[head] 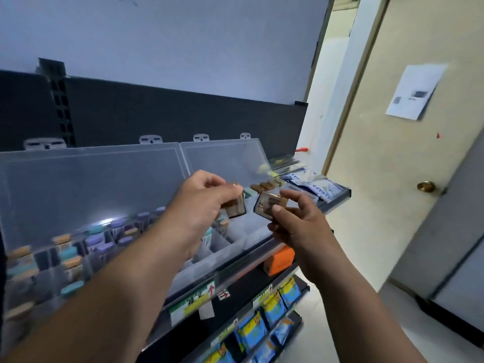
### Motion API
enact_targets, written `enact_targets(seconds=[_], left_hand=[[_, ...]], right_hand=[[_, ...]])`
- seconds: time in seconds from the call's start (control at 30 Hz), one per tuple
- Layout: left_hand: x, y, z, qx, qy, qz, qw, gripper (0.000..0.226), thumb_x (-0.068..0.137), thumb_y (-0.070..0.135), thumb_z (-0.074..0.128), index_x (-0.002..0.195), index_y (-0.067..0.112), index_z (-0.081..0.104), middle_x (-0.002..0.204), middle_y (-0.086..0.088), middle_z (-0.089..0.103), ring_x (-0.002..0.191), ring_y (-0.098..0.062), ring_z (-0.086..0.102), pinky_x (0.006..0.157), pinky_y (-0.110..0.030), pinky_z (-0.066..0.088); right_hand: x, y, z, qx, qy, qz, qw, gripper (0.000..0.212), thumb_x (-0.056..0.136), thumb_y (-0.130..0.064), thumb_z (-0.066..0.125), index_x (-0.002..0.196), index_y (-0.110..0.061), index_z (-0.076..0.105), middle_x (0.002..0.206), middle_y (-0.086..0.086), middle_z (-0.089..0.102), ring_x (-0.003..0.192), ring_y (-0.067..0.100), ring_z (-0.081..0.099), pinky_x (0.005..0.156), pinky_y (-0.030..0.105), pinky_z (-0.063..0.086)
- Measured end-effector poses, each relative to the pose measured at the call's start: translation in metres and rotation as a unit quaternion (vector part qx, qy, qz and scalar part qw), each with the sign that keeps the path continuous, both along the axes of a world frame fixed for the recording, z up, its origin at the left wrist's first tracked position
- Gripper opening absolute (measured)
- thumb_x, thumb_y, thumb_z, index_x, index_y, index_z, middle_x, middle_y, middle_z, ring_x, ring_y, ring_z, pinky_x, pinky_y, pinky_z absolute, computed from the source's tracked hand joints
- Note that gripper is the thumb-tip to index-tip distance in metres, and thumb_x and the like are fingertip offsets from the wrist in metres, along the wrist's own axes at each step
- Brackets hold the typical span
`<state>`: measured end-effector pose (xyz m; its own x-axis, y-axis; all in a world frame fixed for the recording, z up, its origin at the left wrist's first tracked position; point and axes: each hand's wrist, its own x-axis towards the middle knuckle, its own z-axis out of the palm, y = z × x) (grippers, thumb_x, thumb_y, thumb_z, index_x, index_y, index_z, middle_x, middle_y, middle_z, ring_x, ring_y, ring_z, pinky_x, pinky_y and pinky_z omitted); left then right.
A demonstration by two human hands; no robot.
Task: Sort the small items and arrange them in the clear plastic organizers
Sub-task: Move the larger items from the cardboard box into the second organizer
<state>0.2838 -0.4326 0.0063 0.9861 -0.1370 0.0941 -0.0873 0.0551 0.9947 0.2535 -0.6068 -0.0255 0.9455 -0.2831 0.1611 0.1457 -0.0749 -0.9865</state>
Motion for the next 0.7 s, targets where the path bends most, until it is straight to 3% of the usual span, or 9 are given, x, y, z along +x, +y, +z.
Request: enact_targets(seconds=[0.07,0.2,0.27,0.37,0.43,0.53,0.63,0.7], left_hand=[[0.020,-0.008,-0.002,0.013,0.000,0.000,1.000,0.018,0.081,0.016,0.072,0.091,0.017,0.058,0.094,-0.011,0.065,0.079,-0.023,0.060,0.051,-0.029,0.046],[0.051,-0.021,-0.014,0.055,0.006,-0.001,0.998,0.035,0.078,0.000,0.070,0.105,0.019,0.058,0.112,-0.003,0.066,0.098,-0.021,0.063,0.082,-0.036,0.052],[0.062,-0.025,-0.018,0.126,-0.012,0.011,0.992,0.043,0.080,0.000,0.068,0.114,0.022,0.057,0.111,0.004,0.063,0.100,-0.017,0.061,0.079,-0.027,0.050],[0.079,-0.033,-0.022,0.223,-0.040,0.034,0.973,0.039,0.082,0.004,0.068,0.110,0.029,0.055,0.102,0.006,0.060,0.091,-0.013,0.061,0.056,-0.016,0.048],[0.090,-0.038,-0.027,0.278,-0.056,0.051,0.958,0.037,0.081,0.009,0.071,0.103,0.031,0.053,0.106,0.002,0.059,0.094,-0.018,0.060,0.065,-0.025,0.053],[0.104,-0.051,-0.032,0.330,-0.047,0.093,0.938,0.039,0.075,0.017,0.078,0.098,0.033,0.052,0.110,0.001,0.057,0.099,-0.020,0.058,0.085,-0.039,0.054],[0.112,-0.062,-0.032,0.397,-0.036,0.120,0.909,0.039,0.072,0.026,0.080,0.099,0.035,0.054,0.106,0.009,0.057,0.099,-0.015,0.056,0.089,-0.039,0.051],[0.117,-0.068,-0.032,0.426,-0.023,0.135,0.894,0.030,0.072,0.029,0.080,0.094,0.030,0.059,0.101,0.011,0.058,0.095,-0.014,0.056,0.087,-0.039,0.051]], right_hand=[[0.019,-0.009,0.001,-0.005,-0.012,-0.005,1.000,0.024,0.093,-0.010,0.060,0.112,-0.025,0.059,0.092,0.004,0.070,0.068,0.015,0.061,0.065,0.029,0.051],[0.055,-0.021,-0.010,-0.055,-0.003,0.015,0.998,0.037,0.088,-0.005,0.063,0.107,-0.037,0.061,0.105,0.001,0.069,0.077,0.018,0.063,0.075,0.037,0.054],[0.071,-0.027,-0.014,-0.097,0.016,0.024,0.995,0.045,0.086,-0.004,0.063,0.116,-0.037,0.059,0.111,-0.003,0.066,0.082,0.020,0.064,0.080,0.041,0.055],[0.100,-0.040,-0.017,-0.179,0.026,0.050,0.982,0.050,0.087,-0.006,0.064,0.127,-0.033,0.054,0.116,-0.007,0.061,0.079,0.014,0.064,0.064,0.023,0.053],[0.120,-0.047,-0.021,-0.244,0.025,0.064,0.967,0.048,0.087,-0.010,0.065,0.127,-0.032,0.051,0.115,-0.009,0.059,0.078,0.006,0.061,0.058,0.013,0.043],[0.152,-0.057,-0.023,-0.295,0.023,0.117,0.948,0.044,0.086,-0.013,0.067,0.122,-0.032,0.050,0.113,-0.007,0.059,0.082,0.005,0.059,0.064,0.016,0.042],[0.176,-0.064,-0.018,-0.357,0.023,0.174,0.918,0.038,0.085,-0.017,0.069,0.115,-0.035,0.052,0.110,-0.009,0.059,0.087,0.004,0.059,0.069,0.015,0.047],[0.188,-0.069,-0.017,-0.385,0.020,0.210,0.898,0.037,0.083,-0.023,0.072,0.113,-0.033,0.054,0.105,-0.011,0.061,0.088,0.005,0.060,0.077,0.022,0.052]])
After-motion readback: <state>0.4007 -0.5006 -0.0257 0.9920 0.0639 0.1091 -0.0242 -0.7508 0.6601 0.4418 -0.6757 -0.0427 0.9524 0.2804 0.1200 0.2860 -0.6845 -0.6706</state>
